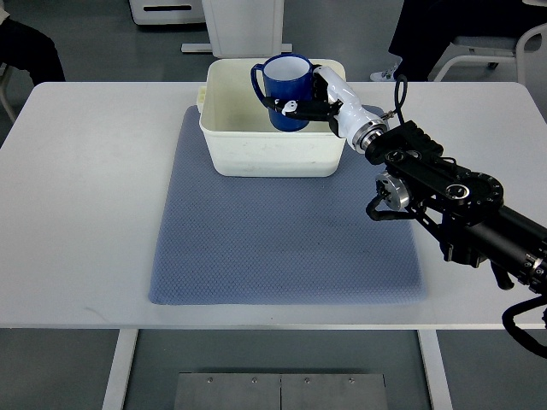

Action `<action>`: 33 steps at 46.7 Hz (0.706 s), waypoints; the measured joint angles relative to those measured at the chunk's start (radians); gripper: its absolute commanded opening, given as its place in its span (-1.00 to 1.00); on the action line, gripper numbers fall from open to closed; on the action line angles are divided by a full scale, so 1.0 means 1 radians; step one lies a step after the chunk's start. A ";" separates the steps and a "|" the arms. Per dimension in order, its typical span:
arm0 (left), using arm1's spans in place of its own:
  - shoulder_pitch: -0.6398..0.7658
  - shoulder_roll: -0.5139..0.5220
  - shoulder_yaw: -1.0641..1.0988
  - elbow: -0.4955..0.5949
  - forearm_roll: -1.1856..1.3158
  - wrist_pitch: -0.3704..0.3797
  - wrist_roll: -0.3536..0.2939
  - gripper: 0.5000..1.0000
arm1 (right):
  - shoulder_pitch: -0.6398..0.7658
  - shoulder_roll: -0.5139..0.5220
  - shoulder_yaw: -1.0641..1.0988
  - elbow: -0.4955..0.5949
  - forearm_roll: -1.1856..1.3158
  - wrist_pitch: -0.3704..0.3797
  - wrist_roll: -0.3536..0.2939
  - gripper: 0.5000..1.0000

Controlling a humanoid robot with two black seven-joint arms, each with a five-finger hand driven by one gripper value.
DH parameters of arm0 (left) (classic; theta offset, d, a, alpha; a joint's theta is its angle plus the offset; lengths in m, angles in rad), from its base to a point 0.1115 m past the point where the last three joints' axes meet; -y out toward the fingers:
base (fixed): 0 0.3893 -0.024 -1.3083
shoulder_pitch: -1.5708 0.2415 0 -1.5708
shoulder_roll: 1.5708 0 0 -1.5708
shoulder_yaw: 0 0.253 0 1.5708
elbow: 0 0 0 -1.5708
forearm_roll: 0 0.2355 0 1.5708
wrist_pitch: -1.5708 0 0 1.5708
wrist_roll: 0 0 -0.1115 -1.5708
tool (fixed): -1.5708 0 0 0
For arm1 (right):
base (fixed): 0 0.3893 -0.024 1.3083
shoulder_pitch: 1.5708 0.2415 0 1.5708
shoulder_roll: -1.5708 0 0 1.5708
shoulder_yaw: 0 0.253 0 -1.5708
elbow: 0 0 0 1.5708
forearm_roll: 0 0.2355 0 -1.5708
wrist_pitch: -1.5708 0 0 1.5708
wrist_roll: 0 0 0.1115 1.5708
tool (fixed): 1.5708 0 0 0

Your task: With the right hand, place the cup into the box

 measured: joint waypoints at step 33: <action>0.000 0.000 0.000 0.000 0.000 0.000 0.000 1.00 | 0.046 -0.013 0.024 0.032 0.013 0.011 -0.006 0.97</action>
